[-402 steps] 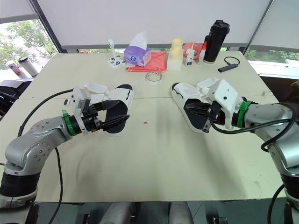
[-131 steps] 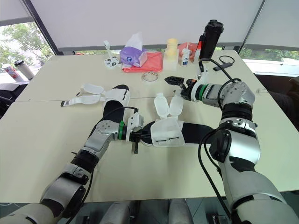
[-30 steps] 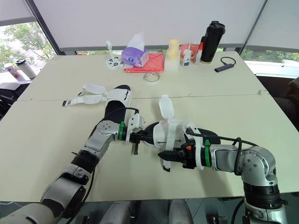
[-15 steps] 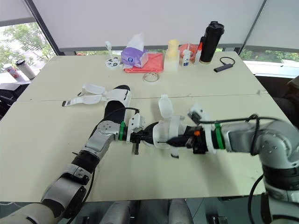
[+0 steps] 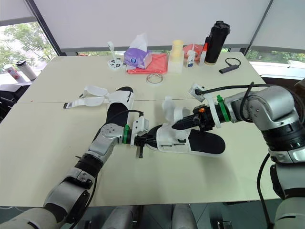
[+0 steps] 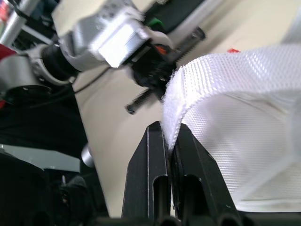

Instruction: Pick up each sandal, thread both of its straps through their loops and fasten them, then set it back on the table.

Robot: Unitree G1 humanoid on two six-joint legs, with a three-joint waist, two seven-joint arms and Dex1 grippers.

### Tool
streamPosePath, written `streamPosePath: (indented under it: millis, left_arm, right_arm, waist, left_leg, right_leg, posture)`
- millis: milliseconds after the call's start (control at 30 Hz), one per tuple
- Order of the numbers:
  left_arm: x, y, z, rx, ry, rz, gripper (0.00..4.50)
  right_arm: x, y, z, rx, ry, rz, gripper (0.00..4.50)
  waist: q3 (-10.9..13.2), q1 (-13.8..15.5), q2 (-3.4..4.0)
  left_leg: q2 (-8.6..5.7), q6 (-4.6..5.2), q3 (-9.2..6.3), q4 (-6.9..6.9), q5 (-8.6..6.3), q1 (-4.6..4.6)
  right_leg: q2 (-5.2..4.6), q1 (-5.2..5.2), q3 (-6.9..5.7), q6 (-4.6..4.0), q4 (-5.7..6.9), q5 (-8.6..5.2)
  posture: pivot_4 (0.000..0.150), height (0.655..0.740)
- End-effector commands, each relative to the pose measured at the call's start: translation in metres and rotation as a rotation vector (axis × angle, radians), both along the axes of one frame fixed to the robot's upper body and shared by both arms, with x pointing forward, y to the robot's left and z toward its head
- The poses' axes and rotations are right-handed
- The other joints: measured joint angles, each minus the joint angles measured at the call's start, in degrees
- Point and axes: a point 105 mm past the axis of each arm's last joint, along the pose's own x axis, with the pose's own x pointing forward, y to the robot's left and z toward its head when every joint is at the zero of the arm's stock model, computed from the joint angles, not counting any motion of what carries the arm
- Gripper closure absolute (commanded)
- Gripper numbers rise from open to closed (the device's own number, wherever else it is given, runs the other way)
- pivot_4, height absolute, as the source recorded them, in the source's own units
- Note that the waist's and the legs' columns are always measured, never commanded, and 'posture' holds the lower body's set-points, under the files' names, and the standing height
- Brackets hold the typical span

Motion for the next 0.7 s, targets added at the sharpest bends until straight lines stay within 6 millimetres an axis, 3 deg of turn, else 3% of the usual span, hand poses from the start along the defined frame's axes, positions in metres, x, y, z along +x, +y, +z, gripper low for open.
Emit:
streamPosePath:
  millis: [33, 200, 700]
  left_arm:
    - [-0.004, -0.0037, -0.0038, 0.019, -0.002, -0.018, 4.5]
    - [-0.0033, -0.0011, -0.0037, 0.021, -0.005, -0.009, 4.5]
    - [-0.0033, -0.0008, -0.0031, 0.016, -0.005, 0.004, 4.5]
  right_arm:
    - [0.0087, 0.0035, 0.0078, 0.003, -0.036, 0.042, 4.44]
    - [0.0168, 0.004, 0.0029, -0.007, -0.014, 0.059, 4.44]
    - [0.0129, 0.0103, 0.0078, 0.038, 0.035, 0.093, 4.44]
  waist:
    - [0.0, 0.0, 0.0]
    - [0.0, 0.0, 0.0]
    - [0.0, -0.1, 0.01]
  left_leg:
    - [-0.01, 0.0, 0.0, 0.0, 0.0, -0.01]
    - [-0.04, 0.0, 0.0, -0.01, 0.0, -0.02]
    - [-0.05, -0.01, -0.01, -0.02, 0.0, -0.03]
  right_leg:
    - [0.0, -0.02, 0.0, 0.0, 0.01, 0.0]
    - [0.0, -0.06, 0.01, 0.0, 0.04, 0.0]
    - [0.01, -0.12, 0.03, 0.0, 0.11, 0.01]
  posture:
    - [0.15, 0.7296]
    - [0.15, 0.7296]
    - [0.15, 0.7296]
